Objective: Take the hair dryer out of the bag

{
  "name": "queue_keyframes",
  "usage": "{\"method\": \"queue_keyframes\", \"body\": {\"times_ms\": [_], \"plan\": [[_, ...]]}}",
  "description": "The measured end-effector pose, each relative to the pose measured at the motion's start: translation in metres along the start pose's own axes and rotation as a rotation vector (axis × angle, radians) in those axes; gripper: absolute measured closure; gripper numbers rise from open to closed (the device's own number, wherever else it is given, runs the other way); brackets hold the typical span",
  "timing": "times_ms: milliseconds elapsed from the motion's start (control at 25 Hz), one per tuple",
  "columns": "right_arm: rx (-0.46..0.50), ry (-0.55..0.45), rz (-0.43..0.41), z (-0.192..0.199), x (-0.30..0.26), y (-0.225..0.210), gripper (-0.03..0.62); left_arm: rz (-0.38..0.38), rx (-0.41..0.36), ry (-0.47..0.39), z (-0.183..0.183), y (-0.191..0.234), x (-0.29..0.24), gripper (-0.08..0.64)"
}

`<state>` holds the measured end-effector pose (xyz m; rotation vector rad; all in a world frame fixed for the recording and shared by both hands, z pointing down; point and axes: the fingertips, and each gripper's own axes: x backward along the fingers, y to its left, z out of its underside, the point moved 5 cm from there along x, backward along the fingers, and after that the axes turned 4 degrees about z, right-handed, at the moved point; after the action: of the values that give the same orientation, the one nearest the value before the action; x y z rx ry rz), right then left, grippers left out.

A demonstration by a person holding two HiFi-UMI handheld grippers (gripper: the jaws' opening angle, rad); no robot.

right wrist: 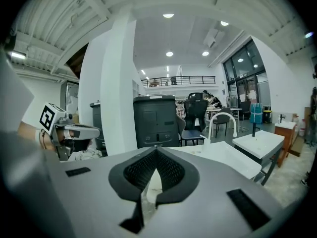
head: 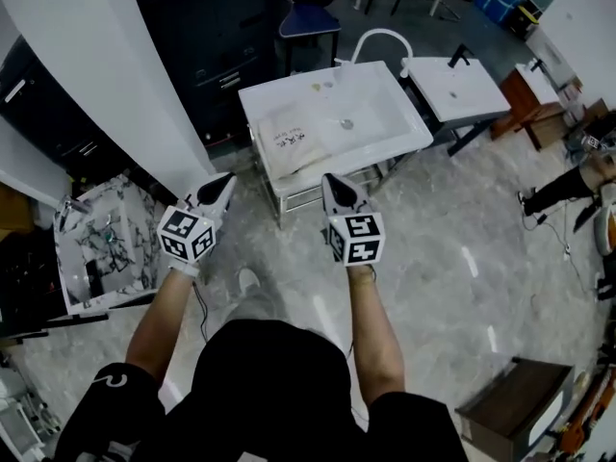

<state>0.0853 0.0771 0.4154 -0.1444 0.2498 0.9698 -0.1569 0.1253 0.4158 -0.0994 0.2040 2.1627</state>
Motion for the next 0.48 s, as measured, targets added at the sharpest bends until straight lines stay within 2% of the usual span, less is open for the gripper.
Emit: {"method": "queue_keyframes", "body": {"times_ms": [280, 480], "plan": [[-0.026, 0.018, 0.072, -0.019, -0.069, 0.005, 0.597, 0.089, -0.005, 0.011, -0.012, 0.078, -0.036, 0.561], [-0.038, 0.022, 0.117, -0.022, -0.095, 0.0, 0.597, 0.137, -0.001, 0.021, -0.011, 0.11, -0.06, 0.561]]}}
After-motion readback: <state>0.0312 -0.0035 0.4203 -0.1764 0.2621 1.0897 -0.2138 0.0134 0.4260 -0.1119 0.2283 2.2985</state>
